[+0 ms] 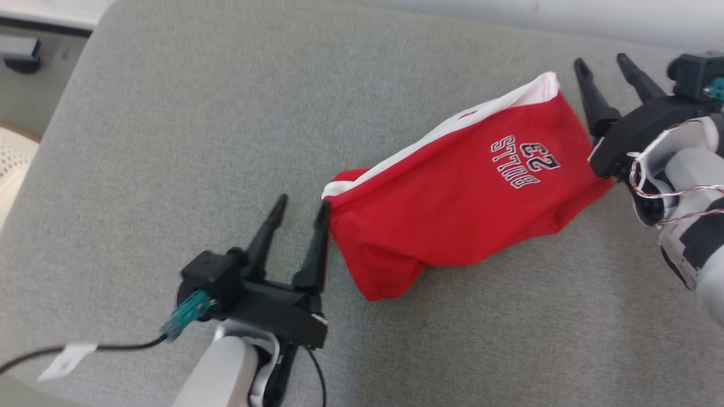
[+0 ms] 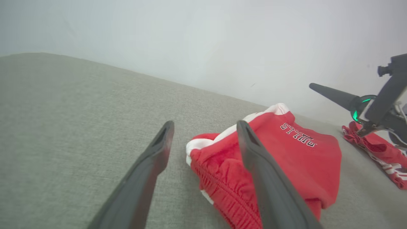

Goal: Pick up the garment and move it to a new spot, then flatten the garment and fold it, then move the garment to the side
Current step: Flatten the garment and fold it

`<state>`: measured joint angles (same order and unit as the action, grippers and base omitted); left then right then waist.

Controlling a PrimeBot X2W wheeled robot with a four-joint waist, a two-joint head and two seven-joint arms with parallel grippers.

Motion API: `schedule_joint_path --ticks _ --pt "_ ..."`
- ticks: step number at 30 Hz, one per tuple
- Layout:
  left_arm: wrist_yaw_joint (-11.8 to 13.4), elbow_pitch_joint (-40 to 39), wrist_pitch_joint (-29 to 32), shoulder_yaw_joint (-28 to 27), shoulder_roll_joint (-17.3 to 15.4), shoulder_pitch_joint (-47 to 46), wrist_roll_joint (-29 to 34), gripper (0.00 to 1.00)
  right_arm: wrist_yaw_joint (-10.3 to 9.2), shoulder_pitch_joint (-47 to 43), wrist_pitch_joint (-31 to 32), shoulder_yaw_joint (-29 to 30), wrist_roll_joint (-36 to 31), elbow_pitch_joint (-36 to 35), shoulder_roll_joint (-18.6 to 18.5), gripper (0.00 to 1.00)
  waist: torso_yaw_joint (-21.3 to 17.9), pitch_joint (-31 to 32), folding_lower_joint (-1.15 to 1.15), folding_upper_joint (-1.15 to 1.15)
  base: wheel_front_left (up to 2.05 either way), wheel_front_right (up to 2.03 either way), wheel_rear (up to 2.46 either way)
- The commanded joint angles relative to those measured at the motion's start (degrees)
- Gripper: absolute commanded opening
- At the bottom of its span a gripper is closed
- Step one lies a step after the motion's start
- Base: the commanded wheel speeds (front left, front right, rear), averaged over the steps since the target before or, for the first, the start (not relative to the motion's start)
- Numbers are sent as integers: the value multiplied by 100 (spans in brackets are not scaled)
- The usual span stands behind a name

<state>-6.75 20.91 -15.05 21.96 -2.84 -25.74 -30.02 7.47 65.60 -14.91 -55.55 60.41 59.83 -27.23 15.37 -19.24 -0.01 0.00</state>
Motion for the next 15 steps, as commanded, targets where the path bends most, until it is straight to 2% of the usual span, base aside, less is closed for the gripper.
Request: schedule_joint_path --ticks 1,7,11,15 --pt "30 -158 -17 -122 -10 141 174 100 6 -137 -30 112 -43 -73 -46 100 -134 259 1 0 0 0 0" --pt "232 -1154 -16 -872 -9 1036 878 100 6 -986 -29 1062 -461 -299 -99 100 -228 472 1 0 0 0 0" --pt "340 -1524 -16 -1068 -9 1457 1261 100 6 -1472 -29 1541 -706 -334 20 100 -227 515 1 0 0 0 0" --pt "432 -1685 -16 -1137 -7 1801 1284 100 6 -1842 -31 1923 -919 -323 171 100 -171 544 1 0 0 0 0"
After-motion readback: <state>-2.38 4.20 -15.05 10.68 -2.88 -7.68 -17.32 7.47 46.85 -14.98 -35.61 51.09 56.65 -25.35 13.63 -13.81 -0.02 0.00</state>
